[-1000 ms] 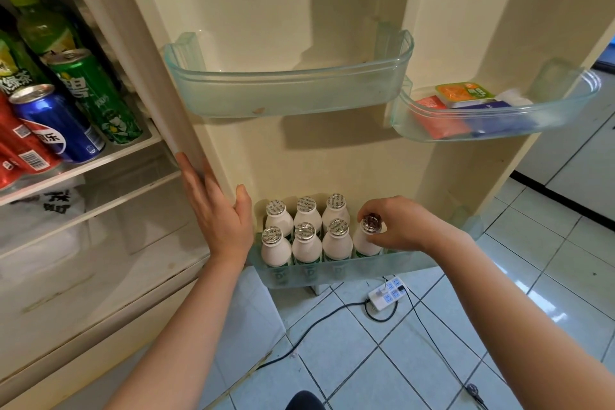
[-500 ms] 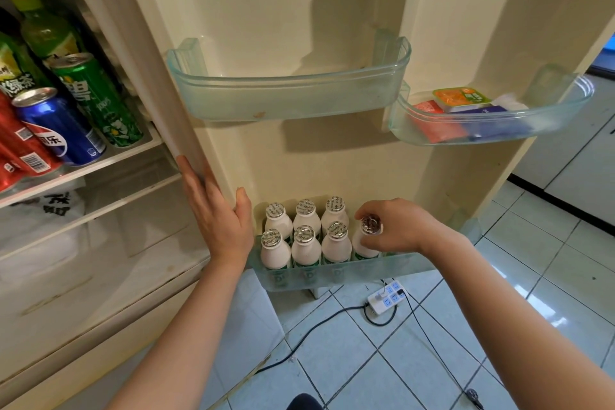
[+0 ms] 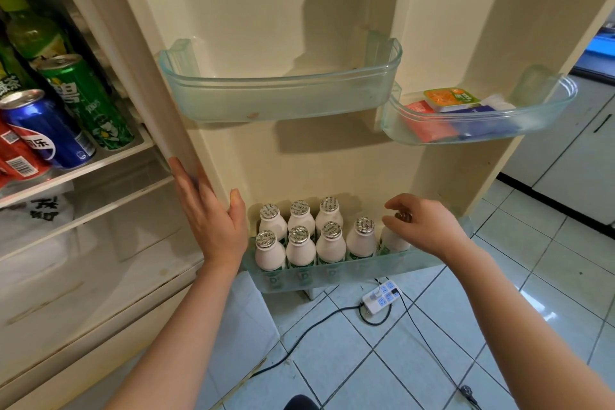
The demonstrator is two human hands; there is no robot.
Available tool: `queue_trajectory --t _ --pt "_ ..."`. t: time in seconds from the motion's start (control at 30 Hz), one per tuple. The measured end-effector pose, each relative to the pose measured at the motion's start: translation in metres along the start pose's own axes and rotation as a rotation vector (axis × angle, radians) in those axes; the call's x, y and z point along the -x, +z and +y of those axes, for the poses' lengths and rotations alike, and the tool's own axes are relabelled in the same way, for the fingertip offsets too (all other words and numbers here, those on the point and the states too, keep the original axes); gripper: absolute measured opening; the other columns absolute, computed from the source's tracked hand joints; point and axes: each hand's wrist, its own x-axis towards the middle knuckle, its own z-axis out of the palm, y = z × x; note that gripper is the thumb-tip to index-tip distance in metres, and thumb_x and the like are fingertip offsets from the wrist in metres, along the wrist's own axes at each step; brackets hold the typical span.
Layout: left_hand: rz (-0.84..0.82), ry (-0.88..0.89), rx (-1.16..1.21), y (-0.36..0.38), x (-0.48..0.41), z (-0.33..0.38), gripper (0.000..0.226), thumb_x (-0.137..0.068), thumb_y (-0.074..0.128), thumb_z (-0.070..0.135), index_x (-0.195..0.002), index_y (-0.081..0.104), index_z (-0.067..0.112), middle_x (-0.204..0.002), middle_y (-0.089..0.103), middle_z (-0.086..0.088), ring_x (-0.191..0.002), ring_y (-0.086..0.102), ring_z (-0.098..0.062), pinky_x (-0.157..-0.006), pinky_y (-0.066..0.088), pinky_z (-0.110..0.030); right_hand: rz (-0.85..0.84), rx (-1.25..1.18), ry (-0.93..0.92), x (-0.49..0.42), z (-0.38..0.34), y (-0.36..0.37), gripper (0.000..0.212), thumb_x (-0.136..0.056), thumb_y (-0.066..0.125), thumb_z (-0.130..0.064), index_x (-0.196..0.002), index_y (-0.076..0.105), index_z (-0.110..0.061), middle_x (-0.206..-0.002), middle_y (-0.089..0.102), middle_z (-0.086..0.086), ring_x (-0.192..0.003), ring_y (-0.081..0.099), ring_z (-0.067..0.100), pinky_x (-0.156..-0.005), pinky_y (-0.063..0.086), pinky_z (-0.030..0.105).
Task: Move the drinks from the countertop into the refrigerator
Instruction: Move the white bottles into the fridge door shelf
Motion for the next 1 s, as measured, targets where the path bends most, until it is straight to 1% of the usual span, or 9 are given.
queue_trajectory --t 0.1,0.17,0.23,0.4,0.6,0.7,0.87,0.93,1.0 --pt "-0.003 -0.003 0.001 0.000 0.000 0.000 0.057 -0.089 0.047 0.016 -0.139 0.026 -0.004 -0.147 0.014 -0.041 -0.139 0.019 -0.048 -0.111 0.026 -0.055 -0.054 0.067 0.062 0.004 0.008 0.004 0.036 -0.087 0.058 -0.037 -0.121 0.057 -0.025 -0.114 0.064 -0.002 -0.100 0.059 0.019 -0.075 0.045 0.028" --pt "-0.006 -0.010 0.002 0.000 0.000 0.000 0.057 -0.089 0.047 0.016 -0.139 0.027 -0.004 -0.147 0.013 -0.040 -0.139 0.019 -0.047 -0.111 0.026 -0.054 -0.012 0.090 0.101 0.006 0.013 0.006 0.040 -0.088 0.058 -0.038 -0.124 0.054 -0.023 -0.114 0.064 0.002 -0.101 0.060 0.023 -0.074 0.047 0.029" --pt "-0.008 -0.011 0.004 0.000 0.000 -0.001 0.057 -0.090 0.047 0.016 -0.139 0.027 -0.004 -0.148 0.013 -0.040 -0.139 0.019 -0.047 -0.111 0.025 -0.053 0.031 0.121 0.131 0.006 0.016 0.007 0.040 -0.088 0.057 -0.042 -0.123 0.055 -0.021 -0.110 0.066 0.003 -0.096 0.061 0.024 -0.068 0.046 0.028" --pt "-0.014 -0.009 0.021 -0.001 0.001 0.000 0.059 -0.090 0.046 0.016 -0.141 0.023 -0.002 -0.148 0.011 -0.040 -0.140 0.017 -0.046 -0.112 0.023 -0.054 0.066 0.125 0.136 -0.004 0.011 0.009 0.041 -0.088 0.058 -0.046 -0.118 0.059 -0.018 -0.101 0.068 0.005 -0.086 0.062 0.024 -0.061 0.044 0.027" --pt "-0.012 -0.008 0.020 0.000 0.000 0.000 0.059 -0.091 0.045 0.019 -0.142 0.021 0.002 -0.149 0.011 -0.039 -0.141 0.016 -0.046 -0.111 0.024 -0.056 0.030 0.067 0.109 -0.025 -0.005 0.012 0.041 -0.087 0.059 -0.045 -0.117 0.060 -0.017 -0.105 0.067 0.005 -0.088 0.061 0.023 -0.064 0.045 0.028" --pt "-0.010 -0.013 0.012 0.000 0.001 -0.001 0.059 -0.091 0.044 0.021 -0.143 0.019 0.005 -0.149 0.012 -0.038 -0.141 0.017 -0.046 -0.112 0.024 -0.054 0.016 0.014 0.100 -0.033 -0.014 0.017 0.039 -0.087 0.060 -0.044 -0.116 0.061 -0.018 -0.105 0.067 0.003 -0.083 0.057 0.019 -0.058 0.039 0.025" --pt "-0.003 -0.006 0.001 0.001 0.001 -0.002 0.058 -0.091 0.043 0.021 -0.141 0.022 0.001 -0.148 0.013 -0.039 -0.140 0.019 -0.047 -0.111 0.026 -0.055 0.021 0.028 0.100 -0.042 -0.027 0.024 0.042 -0.086 0.059 -0.045 -0.115 0.062 -0.015 -0.099 0.065 0.002 -0.079 0.051 0.016 -0.049 0.029 0.021" --pt "0.001 -0.008 -0.001 0.001 0.001 -0.003 0.058 -0.092 0.043 0.021 -0.141 0.023 -0.002 -0.148 0.013 -0.039 -0.140 0.019 -0.047 -0.110 0.026 -0.055 0.022 0.049 0.106 -0.043 -0.031 0.027 0.042 -0.086 0.060 -0.047 -0.113 0.062 -0.015 -0.097 0.065 0.002 -0.078 0.051 0.016 -0.049 0.030 0.022" --pt "0.004 -0.015 -0.003 0.002 0.001 -0.003 0.058 -0.092 0.043 0.020 -0.140 0.024 -0.006 -0.148 0.013 -0.039 -0.140 0.019 -0.047 -0.110 0.026 -0.055 0.023 0.059 0.103 -0.044 -0.035 0.029 0.045 -0.085 0.060 -0.049 -0.114 0.062 -0.015 -0.099 0.066 0.003 -0.079 0.053 0.018 -0.053 0.033 0.025"
